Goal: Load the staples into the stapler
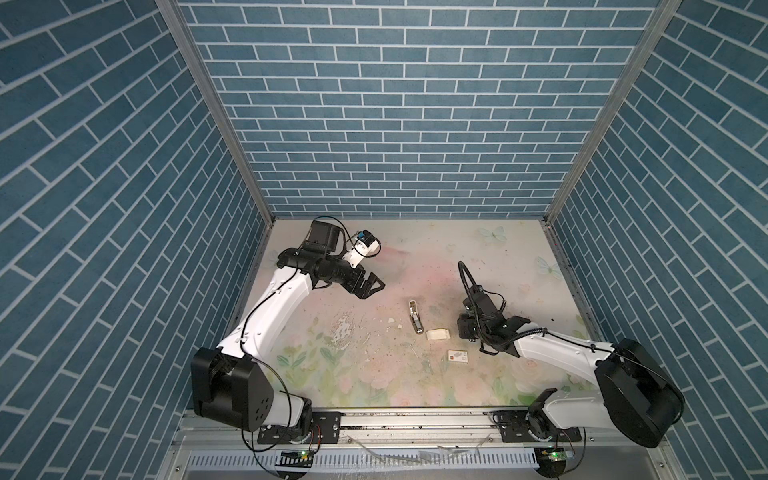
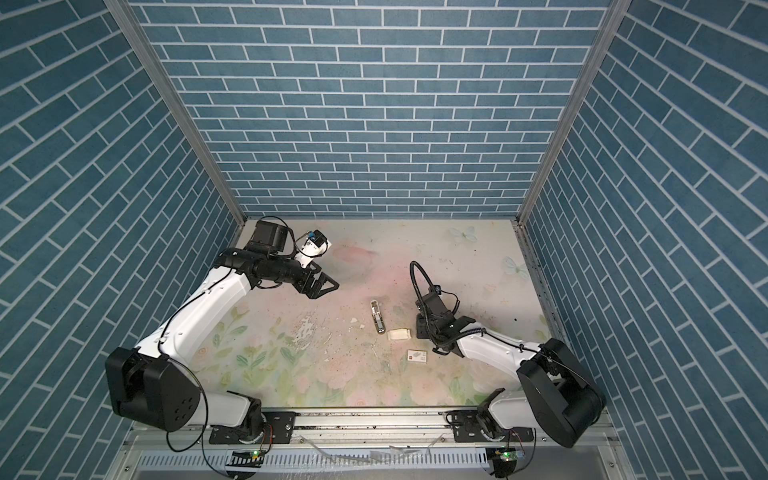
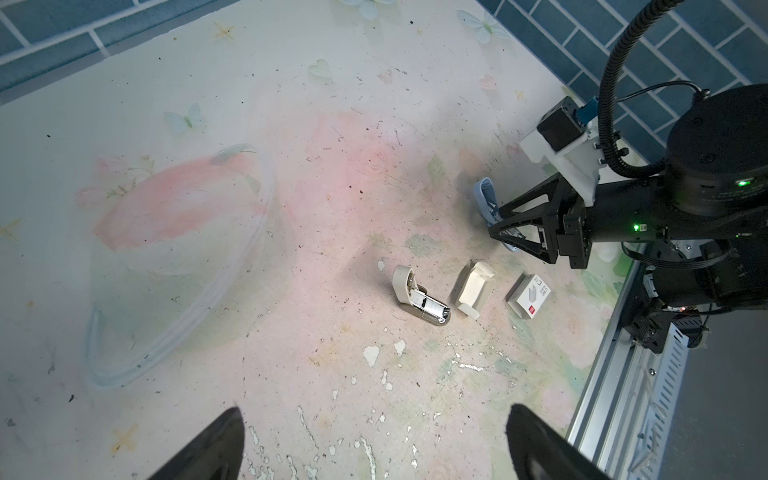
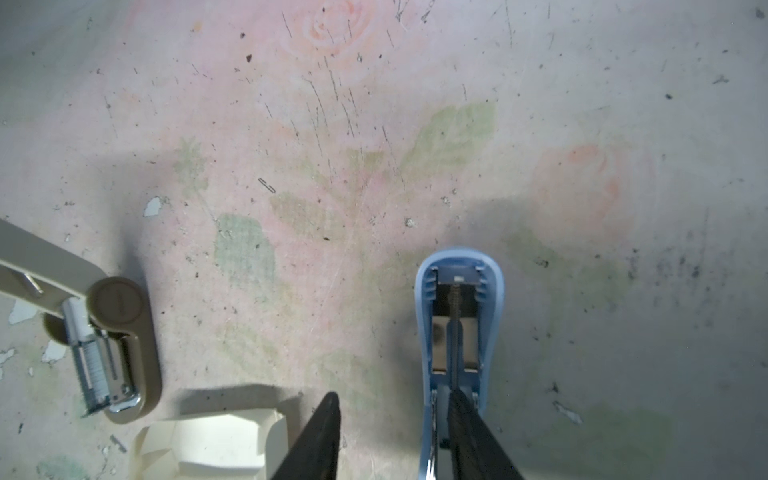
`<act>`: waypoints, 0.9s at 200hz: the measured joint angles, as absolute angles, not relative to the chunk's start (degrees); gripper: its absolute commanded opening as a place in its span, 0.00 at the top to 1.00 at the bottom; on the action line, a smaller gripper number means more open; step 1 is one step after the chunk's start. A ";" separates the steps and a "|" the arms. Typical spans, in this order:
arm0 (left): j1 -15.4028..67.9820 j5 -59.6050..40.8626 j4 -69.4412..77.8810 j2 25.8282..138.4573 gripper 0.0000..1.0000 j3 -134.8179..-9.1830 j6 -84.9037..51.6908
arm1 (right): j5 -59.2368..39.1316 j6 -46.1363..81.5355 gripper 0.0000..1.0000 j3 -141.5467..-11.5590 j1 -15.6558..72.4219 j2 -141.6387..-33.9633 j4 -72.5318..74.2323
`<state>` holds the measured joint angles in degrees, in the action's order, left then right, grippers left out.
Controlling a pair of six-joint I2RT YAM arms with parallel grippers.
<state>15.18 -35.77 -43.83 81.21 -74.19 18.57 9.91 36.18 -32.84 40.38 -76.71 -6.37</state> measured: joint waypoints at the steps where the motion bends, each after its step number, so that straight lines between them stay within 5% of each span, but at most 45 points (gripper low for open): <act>1: 15.18 -35.77 -43.83 81.21 0.00 -74.19 18.57 | 9.91 36.18 0.56 -32.84 40.38 -76.73 -6.37; 180: 15.18 -35.68 -43.29 81.21 0.00 -73.43 18.72 | 15.53 36.16 0.54 -31.03 44.01 -79.09 0.10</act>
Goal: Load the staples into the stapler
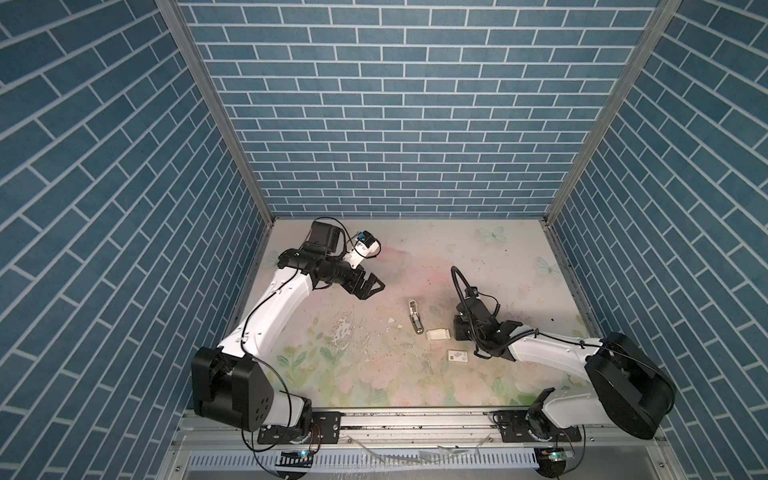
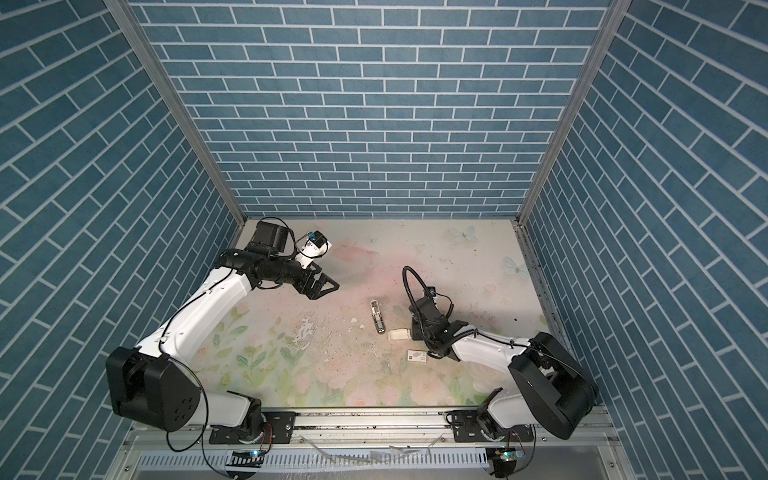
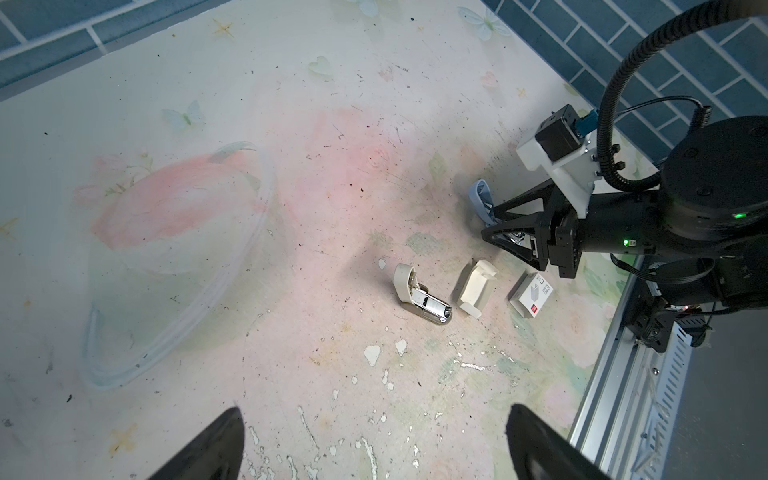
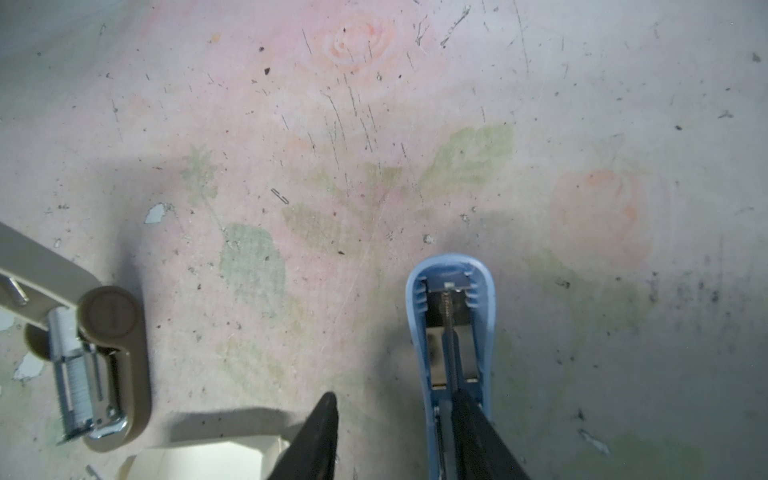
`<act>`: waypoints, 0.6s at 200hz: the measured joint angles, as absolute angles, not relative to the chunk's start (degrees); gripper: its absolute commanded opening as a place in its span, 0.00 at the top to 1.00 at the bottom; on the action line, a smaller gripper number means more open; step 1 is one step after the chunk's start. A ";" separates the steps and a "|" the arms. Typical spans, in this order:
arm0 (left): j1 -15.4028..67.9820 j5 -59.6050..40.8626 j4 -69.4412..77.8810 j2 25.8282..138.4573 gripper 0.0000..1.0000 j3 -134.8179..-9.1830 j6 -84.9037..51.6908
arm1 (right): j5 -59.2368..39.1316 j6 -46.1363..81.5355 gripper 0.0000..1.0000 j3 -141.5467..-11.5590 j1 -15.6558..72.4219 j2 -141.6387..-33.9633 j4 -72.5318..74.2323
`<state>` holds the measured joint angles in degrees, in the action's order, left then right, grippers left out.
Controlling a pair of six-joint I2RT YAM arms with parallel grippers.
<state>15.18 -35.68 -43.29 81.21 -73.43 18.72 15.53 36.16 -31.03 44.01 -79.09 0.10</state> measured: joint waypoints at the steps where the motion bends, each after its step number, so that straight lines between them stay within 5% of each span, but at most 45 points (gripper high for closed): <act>1: 15.18 -35.68 -43.29 81.21 0.00 -73.41 18.72 | 15.55 36.16 0.54 -31.00 44.01 -79.09 0.14; 120: 15.20 -35.66 -42.57 80.99 0.00 -72.69 18.72 | 16.95 36.14 0.53 -27.83 45.19 -78.32 6.33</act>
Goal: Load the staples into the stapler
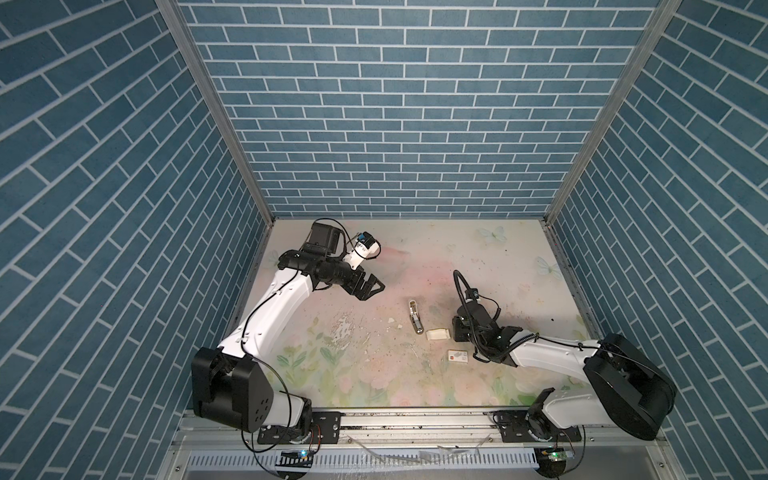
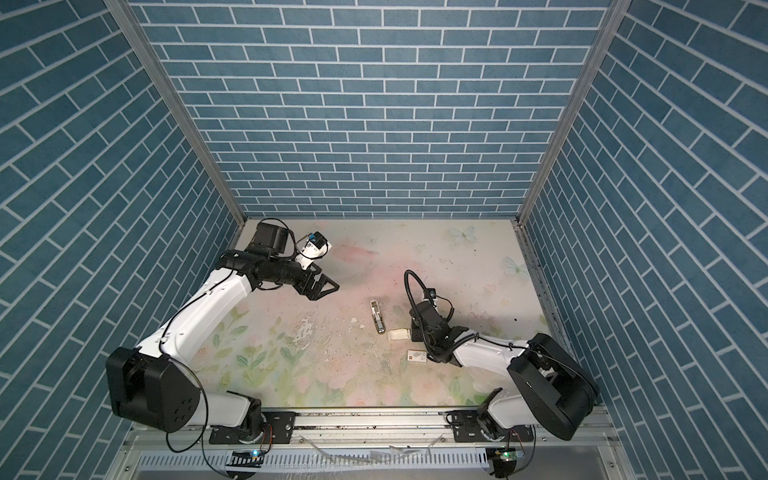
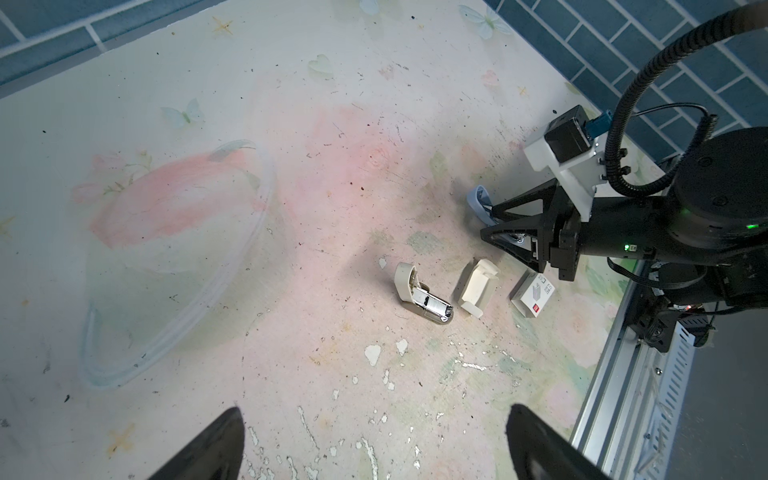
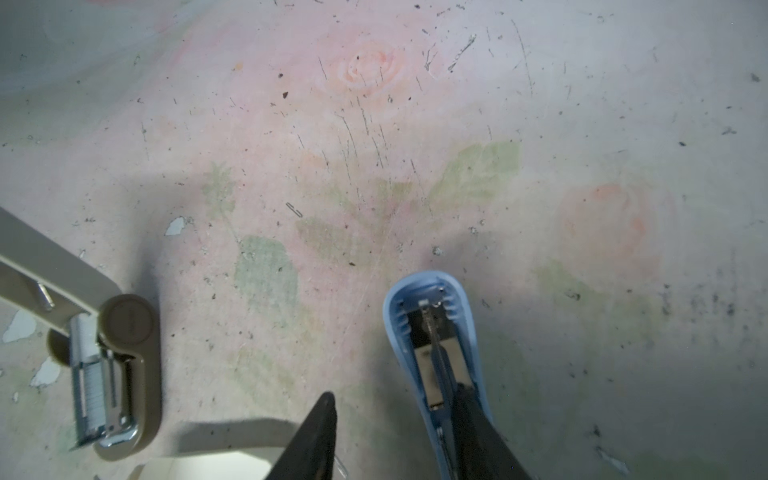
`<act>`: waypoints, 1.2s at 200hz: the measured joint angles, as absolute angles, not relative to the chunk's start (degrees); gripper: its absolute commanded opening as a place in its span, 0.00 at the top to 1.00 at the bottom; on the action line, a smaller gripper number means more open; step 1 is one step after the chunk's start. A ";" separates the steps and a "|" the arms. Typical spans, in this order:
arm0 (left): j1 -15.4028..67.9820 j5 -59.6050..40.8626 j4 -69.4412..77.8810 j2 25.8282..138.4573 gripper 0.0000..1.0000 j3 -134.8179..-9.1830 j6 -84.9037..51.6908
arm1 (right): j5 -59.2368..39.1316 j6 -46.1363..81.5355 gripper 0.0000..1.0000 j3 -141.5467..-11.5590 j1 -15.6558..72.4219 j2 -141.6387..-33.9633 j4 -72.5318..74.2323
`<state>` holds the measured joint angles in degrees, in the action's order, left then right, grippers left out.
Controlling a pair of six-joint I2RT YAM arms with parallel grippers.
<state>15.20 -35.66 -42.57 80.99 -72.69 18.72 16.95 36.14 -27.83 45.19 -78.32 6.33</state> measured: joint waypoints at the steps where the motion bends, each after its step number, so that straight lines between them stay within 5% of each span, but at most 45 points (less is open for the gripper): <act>1: 15.20 -35.66 -42.57 80.99 0.00 -72.69 18.72 | 16.95 36.14 0.53 -27.81 45.19 -78.30 6.31; 240: 15.29 -35.42 -42.57 80.25 0.00 -72.69 18.72 | 13.76 35.70 0.53 -31.24 45.28 -73.87 -4.84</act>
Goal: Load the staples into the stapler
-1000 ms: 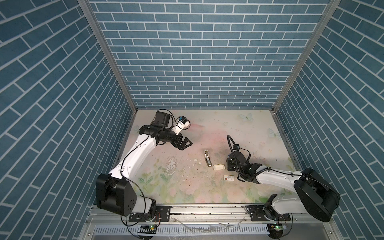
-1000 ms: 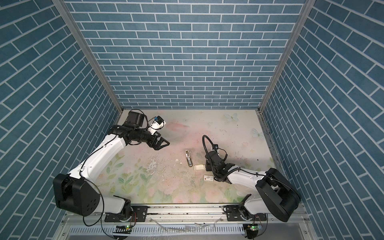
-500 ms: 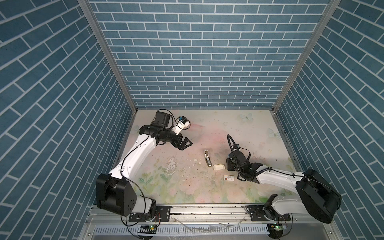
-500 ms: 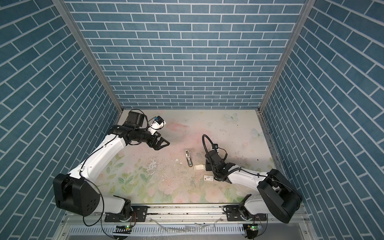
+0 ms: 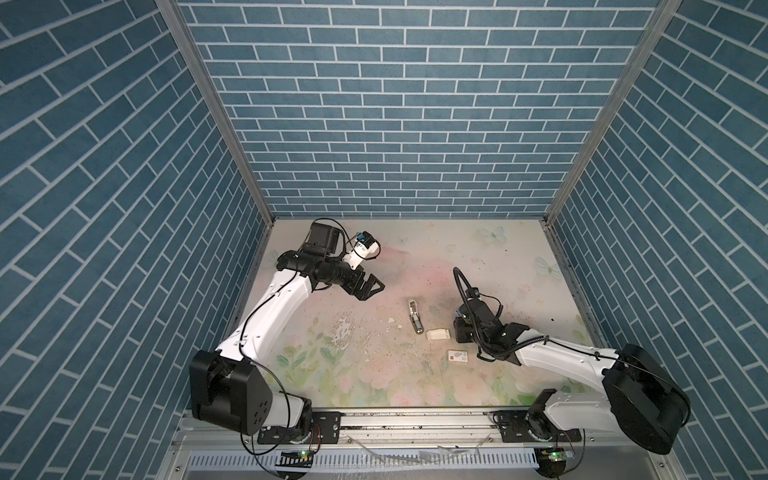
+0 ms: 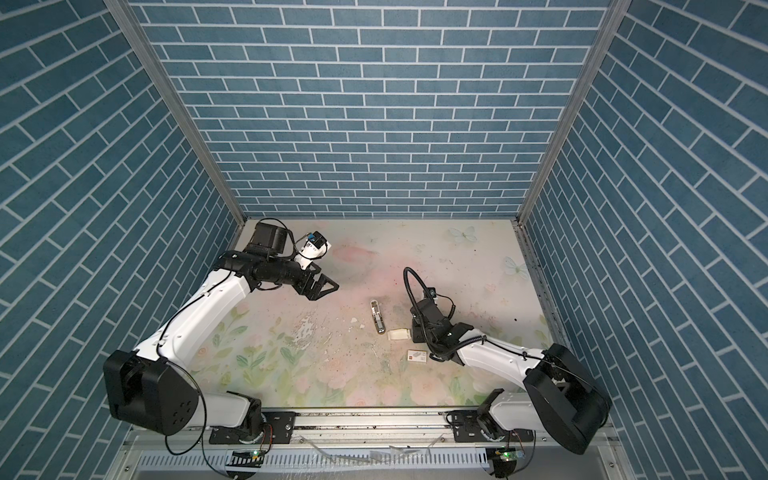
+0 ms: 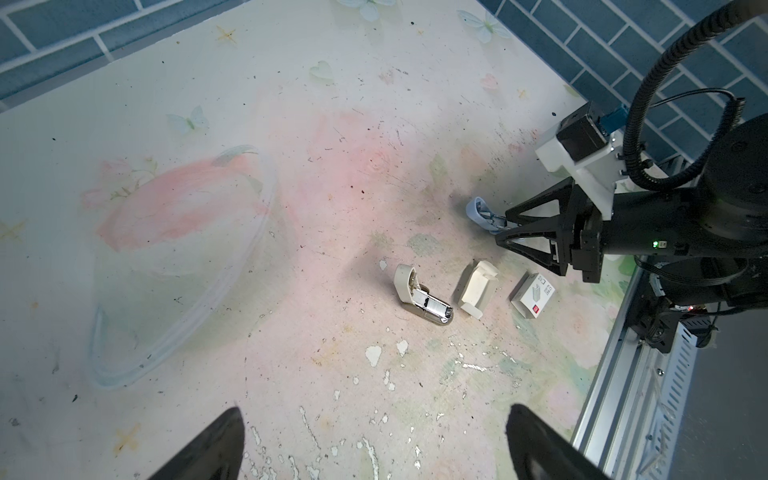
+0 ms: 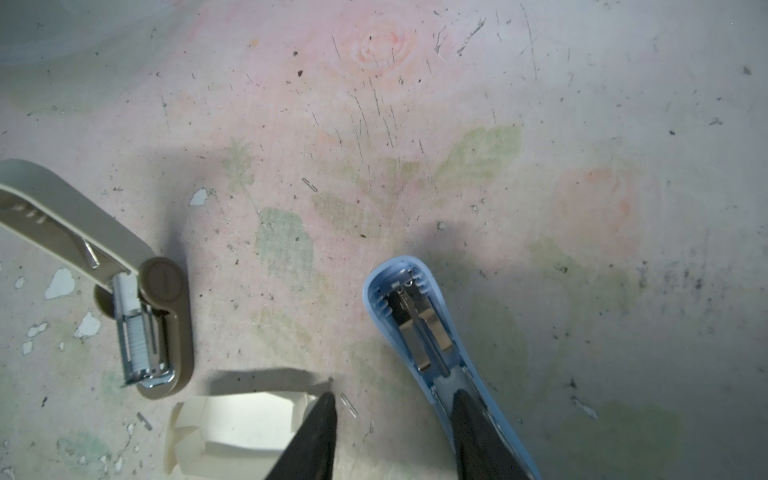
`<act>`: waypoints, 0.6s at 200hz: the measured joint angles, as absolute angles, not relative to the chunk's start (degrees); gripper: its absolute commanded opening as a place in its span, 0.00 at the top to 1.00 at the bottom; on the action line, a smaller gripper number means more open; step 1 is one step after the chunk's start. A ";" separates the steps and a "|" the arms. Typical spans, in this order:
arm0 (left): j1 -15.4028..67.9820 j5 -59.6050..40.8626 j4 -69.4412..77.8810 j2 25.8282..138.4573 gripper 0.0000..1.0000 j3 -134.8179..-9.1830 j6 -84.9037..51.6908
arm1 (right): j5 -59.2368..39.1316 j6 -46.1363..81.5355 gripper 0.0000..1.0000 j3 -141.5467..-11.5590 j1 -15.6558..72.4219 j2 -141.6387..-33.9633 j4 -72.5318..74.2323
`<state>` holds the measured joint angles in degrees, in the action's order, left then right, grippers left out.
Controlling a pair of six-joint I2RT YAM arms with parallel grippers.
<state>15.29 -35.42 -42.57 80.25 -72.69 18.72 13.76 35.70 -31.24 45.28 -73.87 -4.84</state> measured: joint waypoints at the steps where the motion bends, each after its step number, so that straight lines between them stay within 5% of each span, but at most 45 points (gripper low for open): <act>1: 15.29 -35.42 -42.57 80.25 0.00 -72.69 18.72 | 13.72 35.70 0.53 -31.24 45.28 -73.84 -4.89; 120: 15.29 -35.40 -42.52 80.25 0.00 -72.60 18.70 | 11.79 35.77 0.53 -32.53 44.82 -75.57 -6.52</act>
<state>15.29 -35.40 -42.52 80.25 -72.60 18.70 11.79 35.77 -32.53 44.82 -75.57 -6.52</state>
